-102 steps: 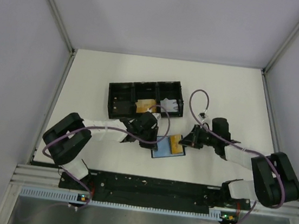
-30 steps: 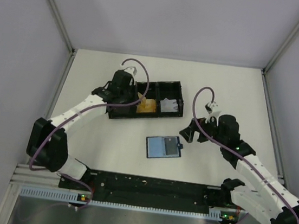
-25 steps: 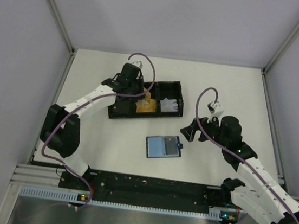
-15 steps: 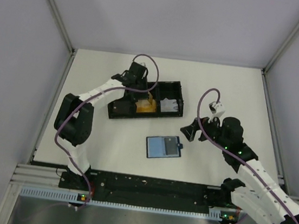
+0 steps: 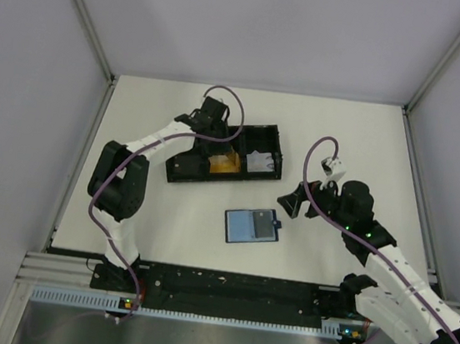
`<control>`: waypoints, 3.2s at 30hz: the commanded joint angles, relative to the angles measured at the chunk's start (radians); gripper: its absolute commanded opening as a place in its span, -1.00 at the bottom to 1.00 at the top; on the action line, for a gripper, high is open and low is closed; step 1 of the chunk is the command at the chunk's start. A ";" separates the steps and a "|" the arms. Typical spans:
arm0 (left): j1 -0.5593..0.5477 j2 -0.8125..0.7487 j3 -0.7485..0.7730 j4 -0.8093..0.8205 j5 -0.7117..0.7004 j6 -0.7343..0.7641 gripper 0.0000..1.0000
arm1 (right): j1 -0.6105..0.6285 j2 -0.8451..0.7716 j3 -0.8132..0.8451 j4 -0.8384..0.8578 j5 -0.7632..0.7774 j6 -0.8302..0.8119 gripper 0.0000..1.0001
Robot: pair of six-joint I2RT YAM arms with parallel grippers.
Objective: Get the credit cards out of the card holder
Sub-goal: Place the credit card in the storage box, then remove the credit card from the card holder.
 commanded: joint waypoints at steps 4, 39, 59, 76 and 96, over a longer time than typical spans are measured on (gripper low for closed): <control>0.000 -0.108 -0.016 -0.037 -0.127 0.027 0.01 | -0.011 -0.015 0.034 -0.017 0.033 -0.002 0.94; -0.440 -0.300 -0.525 0.128 -0.044 -0.042 -0.14 | 0.210 0.289 0.063 0.012 0.016 0.207 0.12; -0.483 -0.285 -0.594 0.053 -0.108 -0.052 -0.34 | 0.210 0.557 0.111 0.037 0.068 0.139 -0.21; -0.491 -0.279 -0.589 0.053 -0.101 -0.052 -0.35 | 0.212 0.537 0.220 -0.058 0.132 0.096 -0.13; -0.492 -0.279 -0.599 0.064 -0.084 -0.057 -0.36 | 0.210 0.668 0.201 -0.029 0.053 0.112 -0.14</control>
